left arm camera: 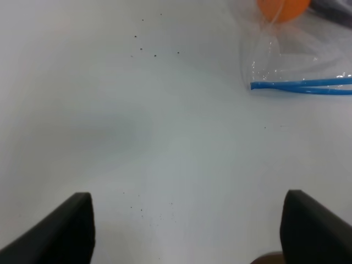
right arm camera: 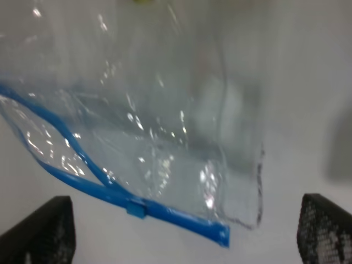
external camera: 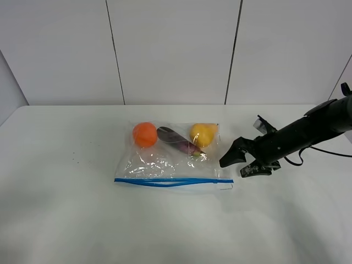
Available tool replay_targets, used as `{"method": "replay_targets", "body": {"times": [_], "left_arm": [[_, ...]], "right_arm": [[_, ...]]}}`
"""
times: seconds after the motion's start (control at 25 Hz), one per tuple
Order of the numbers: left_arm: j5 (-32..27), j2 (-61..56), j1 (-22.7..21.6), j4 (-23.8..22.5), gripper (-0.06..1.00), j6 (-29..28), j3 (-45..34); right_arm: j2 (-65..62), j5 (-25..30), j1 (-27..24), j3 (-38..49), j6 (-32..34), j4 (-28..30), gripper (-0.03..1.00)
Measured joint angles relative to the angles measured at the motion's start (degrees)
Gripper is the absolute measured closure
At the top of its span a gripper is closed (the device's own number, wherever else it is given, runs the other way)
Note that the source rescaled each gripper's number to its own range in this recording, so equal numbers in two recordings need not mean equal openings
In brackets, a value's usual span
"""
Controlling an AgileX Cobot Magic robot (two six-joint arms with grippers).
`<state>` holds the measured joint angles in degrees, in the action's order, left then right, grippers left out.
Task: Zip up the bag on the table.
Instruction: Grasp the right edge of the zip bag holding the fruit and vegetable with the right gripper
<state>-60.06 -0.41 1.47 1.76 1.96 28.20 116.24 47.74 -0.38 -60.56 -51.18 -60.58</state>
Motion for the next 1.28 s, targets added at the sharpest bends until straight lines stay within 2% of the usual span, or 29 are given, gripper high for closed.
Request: {"method": "replay_targets", "body": {"times": [0.16,0.4,0.88,1.12,1.28], "left_arm": [[0.0,0.0,0.0,0.0,-0.06,0.0,0.0],[0.0,0.0,0.0,0.0,-0.06,0.0,0.0],[0.0,0.0,0.0,0.0,-0.06,0.0,0.0],[0.0,0.0,0.0,0.0,-0.06,0.0,0.0],[0.0,0.0,0.0,0.0,-0.06,0.0,0.0]], "right_arm": [[3.2,3.1,0.0,-4.2,0.8,-0.9,0.03],[6.2,7.3,0.0,-4.7,-1.0,-1.6,0.03],[8.2,8.2,0.0,-4.9,-4.7,-4.9,0.03],[9.1,10.7,0.0,-4.9,-8.4,-9.5,0.03],[9.7,11.1,0.0,-4.9,-8.8,-10.1,0.03]]}}
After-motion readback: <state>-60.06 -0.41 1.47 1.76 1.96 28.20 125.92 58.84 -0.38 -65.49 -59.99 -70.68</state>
